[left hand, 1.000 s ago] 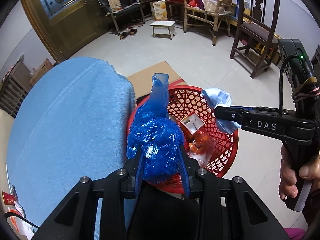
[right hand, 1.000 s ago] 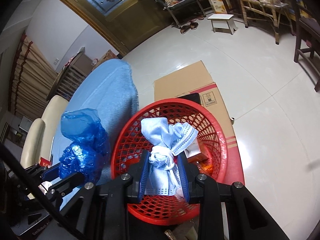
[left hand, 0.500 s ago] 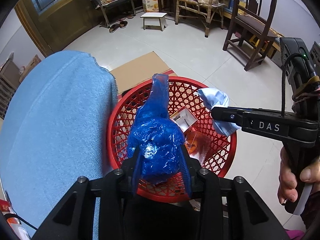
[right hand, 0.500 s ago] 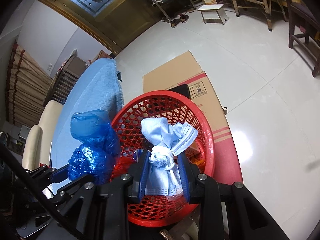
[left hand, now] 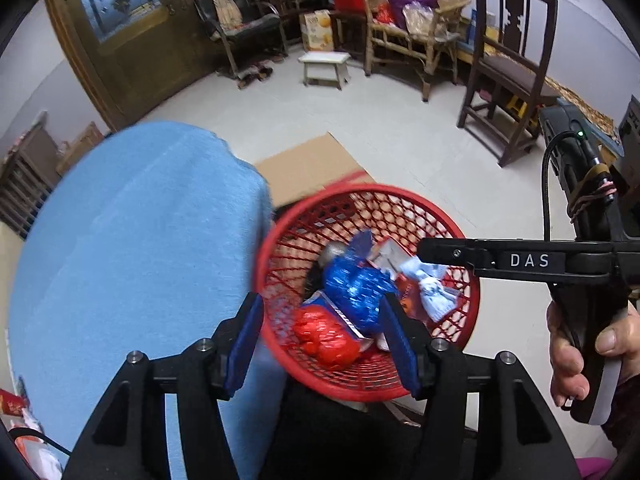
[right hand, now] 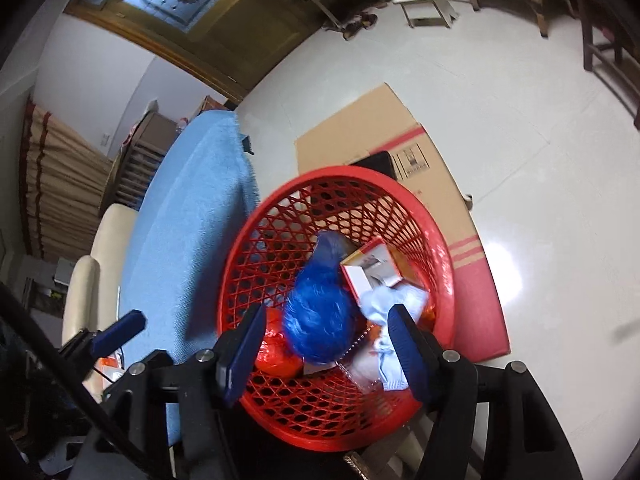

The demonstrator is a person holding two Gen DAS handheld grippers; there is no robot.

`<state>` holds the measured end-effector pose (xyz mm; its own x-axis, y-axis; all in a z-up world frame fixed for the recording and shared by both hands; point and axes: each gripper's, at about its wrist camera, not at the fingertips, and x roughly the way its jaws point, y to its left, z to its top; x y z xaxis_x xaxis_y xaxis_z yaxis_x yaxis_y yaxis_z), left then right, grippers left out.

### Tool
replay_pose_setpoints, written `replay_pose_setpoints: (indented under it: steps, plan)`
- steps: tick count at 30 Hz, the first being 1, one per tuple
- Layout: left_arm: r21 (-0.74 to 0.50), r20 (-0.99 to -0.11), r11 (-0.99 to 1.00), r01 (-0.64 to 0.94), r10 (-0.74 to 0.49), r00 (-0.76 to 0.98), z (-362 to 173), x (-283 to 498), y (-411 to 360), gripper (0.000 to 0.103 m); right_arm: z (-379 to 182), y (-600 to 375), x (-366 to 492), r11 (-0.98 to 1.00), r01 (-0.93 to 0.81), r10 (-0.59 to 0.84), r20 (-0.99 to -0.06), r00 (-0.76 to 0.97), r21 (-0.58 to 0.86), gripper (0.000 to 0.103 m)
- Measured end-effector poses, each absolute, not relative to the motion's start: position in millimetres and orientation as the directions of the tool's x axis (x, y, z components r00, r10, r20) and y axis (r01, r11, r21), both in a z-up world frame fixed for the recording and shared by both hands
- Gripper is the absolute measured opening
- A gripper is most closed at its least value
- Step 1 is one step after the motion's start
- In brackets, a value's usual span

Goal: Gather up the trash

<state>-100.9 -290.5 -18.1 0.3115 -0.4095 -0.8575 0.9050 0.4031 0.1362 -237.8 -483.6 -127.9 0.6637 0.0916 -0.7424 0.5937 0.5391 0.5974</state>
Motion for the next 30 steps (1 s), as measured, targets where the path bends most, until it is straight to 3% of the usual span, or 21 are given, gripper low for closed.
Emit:
replay_pose_setpoints:
  steps: [4,6,10,16,23,30]
  plan:
    - [0.220,-0.793,0.477,0.851,-0.421,0.441,12.8,-93.5,-259.4,0.062,-102.4,-469.2,-223.6,0.602,0.559,0.068,-0.734,0.676,0.570,0.068]
    - [0.244,-0.761,0.533,0.810,-0.413,0.501,27.9,-83.5,-240.7,0.068,-86.6,-459.2,-213.5,0.642,0.533,0.051,-0.725,0.686,0.550,0.068]
    - [0.242,-0.702,0.665,0.706,-0.382,0.601,57.0,-58.5,-195.9,0.070,-42.5,-420.9,-183.8,0.757,0.445,0.013,-0.692,0.722,0.478,0.068]
    - [0.235,-0.602,0.847,0.477,-0.259,0.755,95.5,-29.2,-106.2,0.083,21.7,-336.6,-144.6,0.893,0.279,-0.003,-0.616,0.788,0.353,0.067]
    - [0.218,-0.551,0.943,0.251,-0.094,0.829,111.5,-18.5,-9.0,0.084,50.5,-249.6,-123.2,0.946,0.189,0.004,-0.592,0.806,0.263,0.067]
    - [0.222,-0.514,0.963,0.151,-0.016,0.858,114.0,-27.8,35.6,0.084,65.7,-188.1,-112.9,0.975,0.120,0.009,-0.572,0.821,0.188,0.067]
